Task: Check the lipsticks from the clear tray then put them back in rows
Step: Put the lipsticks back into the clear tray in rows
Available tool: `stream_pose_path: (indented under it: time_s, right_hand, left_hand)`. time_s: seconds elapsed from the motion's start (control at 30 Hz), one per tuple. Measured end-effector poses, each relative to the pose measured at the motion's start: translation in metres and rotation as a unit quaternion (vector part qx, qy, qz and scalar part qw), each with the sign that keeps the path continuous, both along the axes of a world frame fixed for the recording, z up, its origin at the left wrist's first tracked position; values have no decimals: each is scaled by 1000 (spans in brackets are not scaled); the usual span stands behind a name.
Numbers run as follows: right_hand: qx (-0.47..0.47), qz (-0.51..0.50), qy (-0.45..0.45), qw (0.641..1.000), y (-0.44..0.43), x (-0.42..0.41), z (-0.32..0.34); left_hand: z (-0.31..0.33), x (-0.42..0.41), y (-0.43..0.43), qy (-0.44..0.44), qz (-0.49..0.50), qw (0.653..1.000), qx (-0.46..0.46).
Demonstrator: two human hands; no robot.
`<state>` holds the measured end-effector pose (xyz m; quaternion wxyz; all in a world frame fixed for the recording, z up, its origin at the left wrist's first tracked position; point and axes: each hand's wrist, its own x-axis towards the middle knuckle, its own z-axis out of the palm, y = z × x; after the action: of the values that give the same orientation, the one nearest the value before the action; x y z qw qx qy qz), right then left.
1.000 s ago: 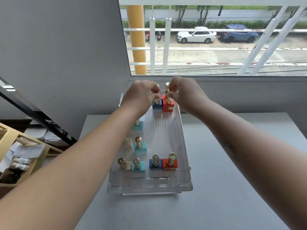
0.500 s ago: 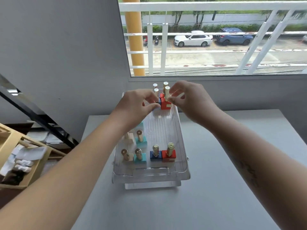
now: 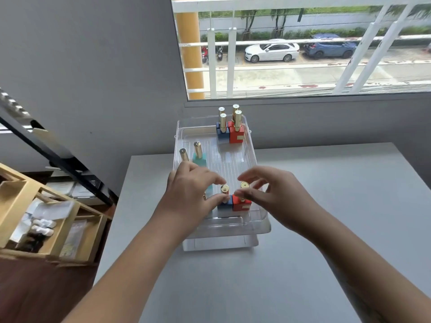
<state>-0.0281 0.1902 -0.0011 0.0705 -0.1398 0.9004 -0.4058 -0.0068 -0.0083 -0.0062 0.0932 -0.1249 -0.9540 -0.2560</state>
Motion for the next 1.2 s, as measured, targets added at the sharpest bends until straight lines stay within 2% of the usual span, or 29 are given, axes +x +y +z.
stream_pose_path:
  time_s: [0.2, 0.43, 0.77, 1.2]
  right_hand:
    - [28, -4, 44, 999, -2, -2, -4]
    - [0, -42, 66, 997, -5, -47, 18]
    - [59, -68, 86, 992, -25, -128, 17]
    - [46, -89, 115, 988, -28, -133, 2]
  left_hand:
    - [-7, -2, 4, 28, 10, 1000, -10]
    - [10, -48, 7, -39, 86, 992, 88]
    - [12, -131, 17, -89, 123, 986, 64]
    - [6, -146, 28, -72, 168, 981, 59]
